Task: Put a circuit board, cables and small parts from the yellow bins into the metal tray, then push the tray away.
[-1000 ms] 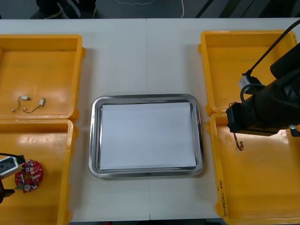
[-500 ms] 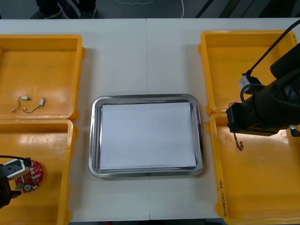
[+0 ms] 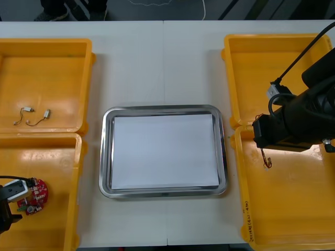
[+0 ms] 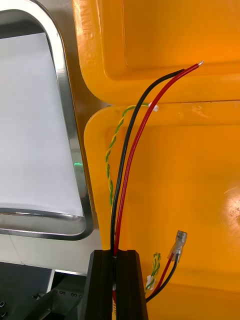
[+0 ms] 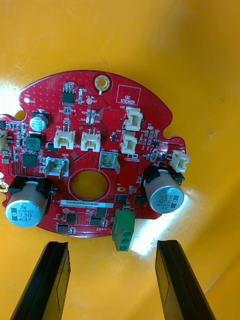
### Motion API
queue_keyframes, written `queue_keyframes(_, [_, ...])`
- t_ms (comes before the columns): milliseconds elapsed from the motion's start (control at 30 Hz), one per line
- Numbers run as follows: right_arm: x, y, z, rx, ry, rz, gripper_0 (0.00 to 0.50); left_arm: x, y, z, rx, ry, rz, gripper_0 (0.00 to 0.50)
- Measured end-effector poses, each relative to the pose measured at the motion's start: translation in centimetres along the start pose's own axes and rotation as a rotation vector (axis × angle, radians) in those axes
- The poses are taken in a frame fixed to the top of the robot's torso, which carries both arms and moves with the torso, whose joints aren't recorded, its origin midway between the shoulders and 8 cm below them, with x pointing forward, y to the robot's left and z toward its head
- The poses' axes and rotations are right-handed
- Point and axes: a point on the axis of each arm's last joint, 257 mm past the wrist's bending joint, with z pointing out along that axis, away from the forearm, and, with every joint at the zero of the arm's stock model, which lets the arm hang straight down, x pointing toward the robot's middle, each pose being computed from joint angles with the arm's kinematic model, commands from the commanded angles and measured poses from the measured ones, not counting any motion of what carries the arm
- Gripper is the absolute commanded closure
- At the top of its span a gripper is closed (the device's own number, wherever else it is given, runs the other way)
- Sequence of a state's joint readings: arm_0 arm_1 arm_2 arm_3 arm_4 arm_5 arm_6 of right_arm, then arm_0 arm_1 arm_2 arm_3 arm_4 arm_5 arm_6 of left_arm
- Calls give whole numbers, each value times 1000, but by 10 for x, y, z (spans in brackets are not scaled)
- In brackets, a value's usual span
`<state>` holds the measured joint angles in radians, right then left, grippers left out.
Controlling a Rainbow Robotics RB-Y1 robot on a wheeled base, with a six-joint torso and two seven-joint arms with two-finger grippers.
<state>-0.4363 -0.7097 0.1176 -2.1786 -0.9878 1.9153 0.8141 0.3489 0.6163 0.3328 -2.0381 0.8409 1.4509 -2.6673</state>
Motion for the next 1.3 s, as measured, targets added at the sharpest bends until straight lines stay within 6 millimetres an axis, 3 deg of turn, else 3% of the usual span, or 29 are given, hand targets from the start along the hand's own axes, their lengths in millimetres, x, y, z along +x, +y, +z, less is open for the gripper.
queue_keyframes(1100, [0,0,0,1,-1,0,500,-1,-12,14,-3,12,-1,7])
queue_keyframes(1167, [0,0,0,1,-1,0,500,0,-12,14,-3,12,-1,28])
queue_keyframes(1200, [0,0,0,1,-1,0,500,0,-12,14,-3,13,-1,81])
queue_keyframes(1233, [0,0,0,1,-1,0,500,0,-12,14,-4,14,-1,81])
queue_keyframes(1267, [0,0,0,1,-1,0,500,0,-11,14,-4,15,-1,282])
queue_keyframes(1300, [0,0,0,1,-1,0,500,0,-11,14,-5,16,0,365])
